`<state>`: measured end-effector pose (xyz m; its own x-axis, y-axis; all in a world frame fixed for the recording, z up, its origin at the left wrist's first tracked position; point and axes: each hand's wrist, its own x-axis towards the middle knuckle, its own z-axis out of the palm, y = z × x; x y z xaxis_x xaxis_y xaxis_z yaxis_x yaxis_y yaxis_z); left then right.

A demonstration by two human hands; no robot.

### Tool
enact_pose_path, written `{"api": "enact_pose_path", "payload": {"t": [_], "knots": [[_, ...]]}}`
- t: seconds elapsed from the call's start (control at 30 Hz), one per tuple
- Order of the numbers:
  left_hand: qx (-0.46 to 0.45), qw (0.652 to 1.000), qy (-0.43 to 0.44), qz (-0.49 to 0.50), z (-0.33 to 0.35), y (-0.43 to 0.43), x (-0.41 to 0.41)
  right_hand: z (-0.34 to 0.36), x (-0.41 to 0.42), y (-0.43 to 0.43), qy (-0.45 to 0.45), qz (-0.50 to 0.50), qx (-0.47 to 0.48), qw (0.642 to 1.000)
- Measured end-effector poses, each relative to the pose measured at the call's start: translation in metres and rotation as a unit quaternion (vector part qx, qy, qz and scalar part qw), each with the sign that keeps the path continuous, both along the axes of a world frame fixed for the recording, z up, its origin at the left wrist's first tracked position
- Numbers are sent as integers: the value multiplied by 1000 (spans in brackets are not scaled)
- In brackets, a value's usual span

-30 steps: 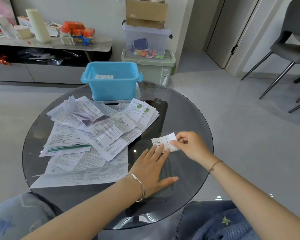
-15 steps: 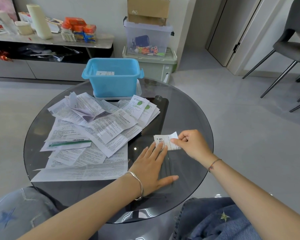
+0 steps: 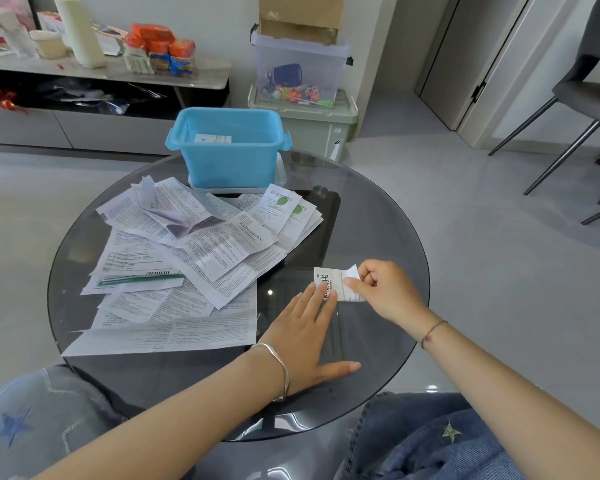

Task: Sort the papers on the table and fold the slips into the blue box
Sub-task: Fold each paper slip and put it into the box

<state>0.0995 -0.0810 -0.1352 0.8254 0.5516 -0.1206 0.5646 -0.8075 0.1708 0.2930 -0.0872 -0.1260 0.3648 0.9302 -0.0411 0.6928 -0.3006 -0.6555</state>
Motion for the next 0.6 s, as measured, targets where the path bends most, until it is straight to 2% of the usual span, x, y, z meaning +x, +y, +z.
{"api": "enact_pose_path", "payload": {"t": [0.37, 0.47, 0.6], "knots": [[-13, 1000, 7, 14, 17, 4, 0, 4, -8, -6, -29, -7, 21, 999], [-15, 1000, 12, 13, 20, 7, 2, 6, -13, -20, -123, 10, 92, 988], [1, 1000, 25, 0, 24, 6, 2, 3, -7, -38, -329, 141, 237, 903]]}}
